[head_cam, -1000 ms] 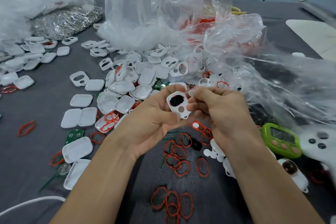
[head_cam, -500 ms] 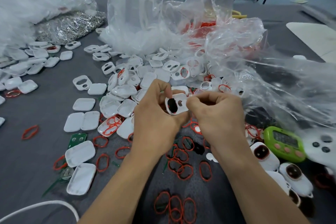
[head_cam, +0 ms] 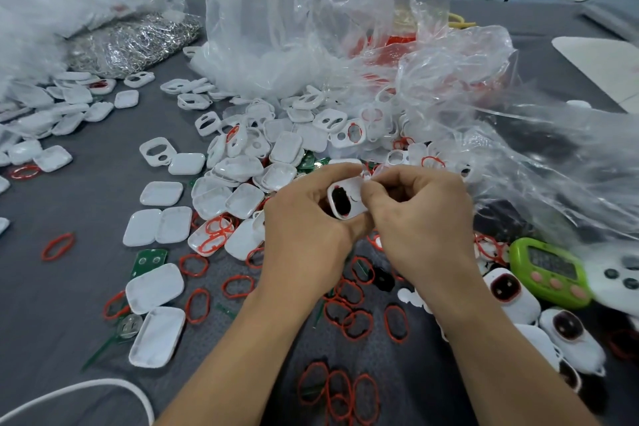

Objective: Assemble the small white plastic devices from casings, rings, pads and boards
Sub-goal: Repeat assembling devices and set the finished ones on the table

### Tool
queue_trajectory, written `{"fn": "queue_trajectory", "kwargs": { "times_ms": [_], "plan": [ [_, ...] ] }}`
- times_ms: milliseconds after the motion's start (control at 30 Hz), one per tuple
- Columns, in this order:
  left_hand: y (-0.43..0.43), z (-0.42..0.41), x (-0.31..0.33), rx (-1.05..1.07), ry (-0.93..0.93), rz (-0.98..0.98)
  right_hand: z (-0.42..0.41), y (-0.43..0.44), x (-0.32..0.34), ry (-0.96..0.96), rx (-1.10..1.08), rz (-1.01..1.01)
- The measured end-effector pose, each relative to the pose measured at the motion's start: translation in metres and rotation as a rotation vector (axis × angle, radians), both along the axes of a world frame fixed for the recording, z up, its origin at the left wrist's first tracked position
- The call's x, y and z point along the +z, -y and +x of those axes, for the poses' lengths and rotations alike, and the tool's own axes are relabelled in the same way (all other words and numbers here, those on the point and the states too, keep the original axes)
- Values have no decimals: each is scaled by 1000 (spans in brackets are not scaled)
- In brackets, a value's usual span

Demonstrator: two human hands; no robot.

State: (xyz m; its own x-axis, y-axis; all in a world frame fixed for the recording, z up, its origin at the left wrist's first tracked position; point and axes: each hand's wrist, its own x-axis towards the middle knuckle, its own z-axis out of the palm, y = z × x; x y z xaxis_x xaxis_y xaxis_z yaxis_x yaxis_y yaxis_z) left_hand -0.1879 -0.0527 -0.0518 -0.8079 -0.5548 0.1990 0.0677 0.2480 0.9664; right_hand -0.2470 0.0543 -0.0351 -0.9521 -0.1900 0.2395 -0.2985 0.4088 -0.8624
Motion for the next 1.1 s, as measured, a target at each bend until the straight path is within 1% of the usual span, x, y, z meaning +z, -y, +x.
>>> {"fn": "queue_trajectory", "kwargs": {
  "times_ms": [167, 267, 467, 767, 967, 1100],
  "plan": [
    [-2, 1, -1, -18, -18, 5, 3, 2, 0, -134, -28, 112],
    [-3, -1, -3, -11, -16, -5, 3, 2, 0, -166, -33, 191],
    [-3, -2, -7, -7, -9, -9, 1, 1, 0, -158, -14, 246],
    [-5, -3, -2, 0, 9, -89, 3, 2, 0, -173, -24, 307],
    [-4, -3, -4, -19, 20, -88, 0, -2, 1, -153, 5, 287],
    [-3, -5, -6, -45, 65, -58, -2, -3, 0, -120, 13, 330]
  ]
}}
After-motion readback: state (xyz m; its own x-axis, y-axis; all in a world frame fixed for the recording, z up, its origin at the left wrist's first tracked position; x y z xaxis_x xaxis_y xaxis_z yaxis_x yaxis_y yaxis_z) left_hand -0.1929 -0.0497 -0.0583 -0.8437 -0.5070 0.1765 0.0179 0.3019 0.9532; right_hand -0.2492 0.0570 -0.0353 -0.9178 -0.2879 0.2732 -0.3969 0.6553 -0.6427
